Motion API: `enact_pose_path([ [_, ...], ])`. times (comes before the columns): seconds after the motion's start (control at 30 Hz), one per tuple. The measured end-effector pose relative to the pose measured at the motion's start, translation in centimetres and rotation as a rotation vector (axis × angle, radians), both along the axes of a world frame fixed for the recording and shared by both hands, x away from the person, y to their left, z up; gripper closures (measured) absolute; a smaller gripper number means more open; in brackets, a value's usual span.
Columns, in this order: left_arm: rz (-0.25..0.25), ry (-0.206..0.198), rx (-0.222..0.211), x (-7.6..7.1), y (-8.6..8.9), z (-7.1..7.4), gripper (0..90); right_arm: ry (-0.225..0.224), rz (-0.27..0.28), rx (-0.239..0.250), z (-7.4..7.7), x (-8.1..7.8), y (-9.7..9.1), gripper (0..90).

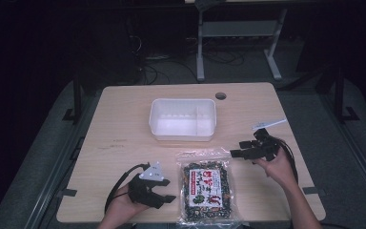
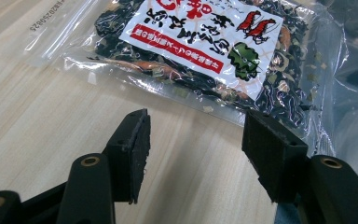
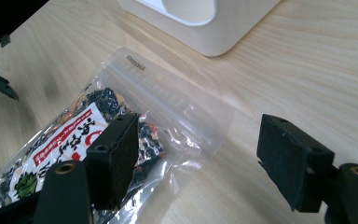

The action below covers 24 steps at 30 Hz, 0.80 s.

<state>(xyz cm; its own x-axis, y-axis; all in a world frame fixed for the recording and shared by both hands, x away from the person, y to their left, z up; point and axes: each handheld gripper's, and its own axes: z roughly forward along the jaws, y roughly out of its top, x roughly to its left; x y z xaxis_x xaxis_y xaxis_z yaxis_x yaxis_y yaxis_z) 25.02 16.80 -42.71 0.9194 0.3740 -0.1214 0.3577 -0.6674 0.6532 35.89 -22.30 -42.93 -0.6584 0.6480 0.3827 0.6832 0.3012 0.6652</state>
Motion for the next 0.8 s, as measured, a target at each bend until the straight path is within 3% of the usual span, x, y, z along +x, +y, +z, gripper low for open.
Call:
enact_pose_path([
  [0.13,-0.001,0.002,-0.001,0.0,0.0,0.0,40.2,0.023,-0.006,0.029,-0.5,0.7,0.1,30.5],
  [0.2,-0.001,0.005,-0.001,0.1,-0.1,-0.1,39.3,0.062,-0.009,0.015,-1.4,1.2,0.4,30.7],
  [0.4,-0.008,0.012,0.005,0.1,-0.3,-0.2,39.1,0.088,0.009,0.001,-2.3,1.8,1.1,36.3],
  [0.53,-0.011,0.015,0.007,0.2,-0.3,-0.3,38.9,0.112,0.016,0.007,-3.1,2.4,1.5,46.2],
  [0.63,-0.009,0.016,0.007,0.2,-0.2,-0.3,38.8,0.117,0.018,0.011,-3.3,2.5,1.7,48.8],
  [0.8,-0.002,0.017,0.007,0.3,-0.1,-0.3,38.0,0.117,0.027,-0.007,-3.8,2.8,2.2,68.0],
])
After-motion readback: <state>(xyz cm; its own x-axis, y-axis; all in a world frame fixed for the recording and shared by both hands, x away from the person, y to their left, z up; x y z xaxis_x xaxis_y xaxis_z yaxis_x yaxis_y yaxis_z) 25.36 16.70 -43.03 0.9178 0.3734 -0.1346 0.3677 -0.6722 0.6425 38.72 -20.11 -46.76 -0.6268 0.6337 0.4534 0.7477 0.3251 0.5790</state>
